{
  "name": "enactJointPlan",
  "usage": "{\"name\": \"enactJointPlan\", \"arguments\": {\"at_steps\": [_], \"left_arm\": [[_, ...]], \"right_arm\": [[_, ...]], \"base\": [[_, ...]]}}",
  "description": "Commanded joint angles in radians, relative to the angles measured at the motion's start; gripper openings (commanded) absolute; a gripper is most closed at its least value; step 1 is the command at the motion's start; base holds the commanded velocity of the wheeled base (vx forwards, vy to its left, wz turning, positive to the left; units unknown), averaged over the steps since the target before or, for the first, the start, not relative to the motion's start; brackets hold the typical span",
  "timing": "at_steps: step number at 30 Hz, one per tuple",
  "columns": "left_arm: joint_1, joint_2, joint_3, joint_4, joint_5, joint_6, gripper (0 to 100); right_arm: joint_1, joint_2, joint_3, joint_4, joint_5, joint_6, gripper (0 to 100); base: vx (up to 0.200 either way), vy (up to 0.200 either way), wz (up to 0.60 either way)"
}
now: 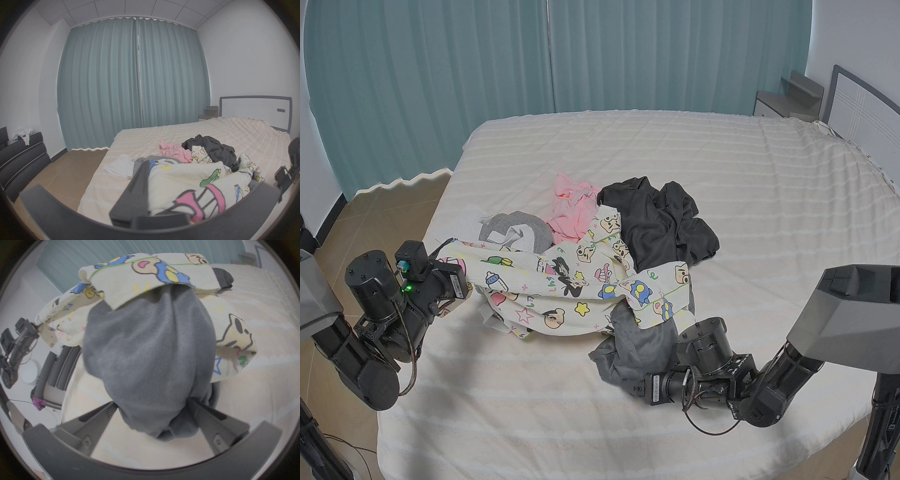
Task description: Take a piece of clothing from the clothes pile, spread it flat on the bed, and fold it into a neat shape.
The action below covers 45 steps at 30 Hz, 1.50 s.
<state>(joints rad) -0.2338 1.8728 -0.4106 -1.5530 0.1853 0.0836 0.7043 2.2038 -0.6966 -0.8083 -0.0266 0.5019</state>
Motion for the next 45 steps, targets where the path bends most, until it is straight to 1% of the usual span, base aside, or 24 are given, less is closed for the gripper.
{"name": "enactJointPlan", "arguments": {"at_steps": [1, 3, 8, 10, 12, 13, 15, 16, 18, 19, 21, 22, 25, 26, 27, 28, 31, 33, 39, 43, 44, 45], "left_arm": [[0.001, -0.021, 0.003, -0.007, 0.0, -0.001, 0], [0.004, -0.029, 0.003, -0.007, 0.0, -0.001, 0], [0.019, -0.053, 0.004, -0.007, -0.001, -0.002, 0], [0.03, -0.063, 0.006, -0.007, -0.001, -0.001, 0], [0.033, -0.064, 0.004, -0.007, -0.003, -0.001, 0], [0.042, -0.07, -0.004, -0.007, -0.003, -0.001, 0], [0.048, -0.078, -0.005, -0.007, -0.003, -0.001, 0], [0.051, -0.081, -0.002, -0.007, -0.003, -0.002, 0], [0.056, -0.083, 0.003, -0.007, -0.003, -0.002, 0], [0.056, -0.083, 0.003, -0.007, -0.003, -0.002, 0], [0.06, -0.083, 0.007, -0.007, -0.001, -0.004, 0], [0.06, -0.083, 0.007, -0.007, -0.001, -0.005, 0], [0.06, -0.084, 0.007, -0.007, -0.001, -0.004, 0], [0.06, -0.084, 0.007, -0.007, -0.001, -0.004, 0], [0.06, -0.086, 0.007, -0.007, -0.003, -0.002, 0], [0.06, -0.086, 0.007, -0.007, -0.003, -0.002, 0], [0.062, -0.086, 0.007, -0.007, -0.004, -0.002, 0], [0.062, -0.086, 0.007, -0.007, -0.004, -0.002, 0], [0.062, -0.089, 0.007, -0.007, -0.001, -0.001, 0], [0.06, -0.087, 0.009, -0.007, -0.003, 0.002, 0], [0.06, -0.087, 0.009, -0.007, -0.001, 0.002, 0], [0.059, -0.087, 0.009, -0.007, -0.001, 0.002, 0]], "right_arm": [[0.012, 0.066, -0.054, 0.035, -0.072, -0.005, 0], [0.015, 0.059, -0.054, 0.054, -0.104, -0.006, 0], [0.008, 0.027, -0.021, 0.066, -0.148, -0.026, 0], [-0.019, -0.007, 0.003, 0.064, -0.196, -0.033, 0], [-0.031, -0.023, 0.017, 0.066, -0.208, -0.039, 0], [-0.066, -0.058, 0.057, 0.061, -0.214, -0.065, 0], [-0.109, -0.084, 0.078, 0.058, -0.214, -0.086, 0], [-0.157, -0.104, 0.081, 0.058, -0.214, -0.103, 0], [-0.221, -0.127, 0.074, 0.06, -0.214, -0.128, 0], [-0.221, -0.127, 0.074, 0.06, -0.214, -0.128, 0], [-0.319, -0.138, 0.035, 0.06, -0.213, -0.194, 0], [-0.35, -0.138, 0.016, 0.06, -0.213, -0.21, 0], [-0.42, -0.134, -0.061, 0.07, -0.216, -0.223, 0], [-0.42, -0.134, -0.061, 0.07, -0.216, -0.223, 0], [-0.465, -0.13, -0.109, 0.089, -0.228, -0.232, 0], [-0.488, -0.131, -0.135, 0.107, -0.231, -0.235, 0], [-0.539, -0.133, -0.19, 0.169, -0.233, -0.237, 0], [-0.569, -0.128, -0.221, 0.182, -0.233, -0.237, 0], [-0.621, -0.11, -0.293, 0.192, -0.223, -0.233, 0], [-0.588, -0.085, -0.251, 0.227, -0.223, -0.237, 0], [-0.585, -0.085, -0.248, 0.228, -0.222, -0.237, 100], [-0.563, -0.088, -0.233, 0.227, -0.213, -0.221, 100]], "base": [[0.0, 0.0, 0.0], [0.0, 0.0, 0.0], [0.0, 0.0, 0.0], [0.0, 0.0, 0.0], [0.0, 0.0, 0.0], [0.0, 0.0, 0.0], [0.0, 0.0, 0.0], [0.0, 0.0, 0.0], [0.0, 0.0, 0.0], [0.0, 0.0, 0.0], [0.0, 0.0, 0.0], [0.0, 0.0, 0.0], [0.0, 0.0, 0.0], [0.0, 0.0, 0.0], [0.0, 0.0, 0.0], [0.0, 0.0, 0.0], [0.0, 0.0, 0.0], [0.0, 0.0, 0.0], [0.0, 0.0, 0.0], [0.0, 0.0, 0.0], [0.0, 0.0, 0.0], [0.0, 0.0, 0.0]]}}
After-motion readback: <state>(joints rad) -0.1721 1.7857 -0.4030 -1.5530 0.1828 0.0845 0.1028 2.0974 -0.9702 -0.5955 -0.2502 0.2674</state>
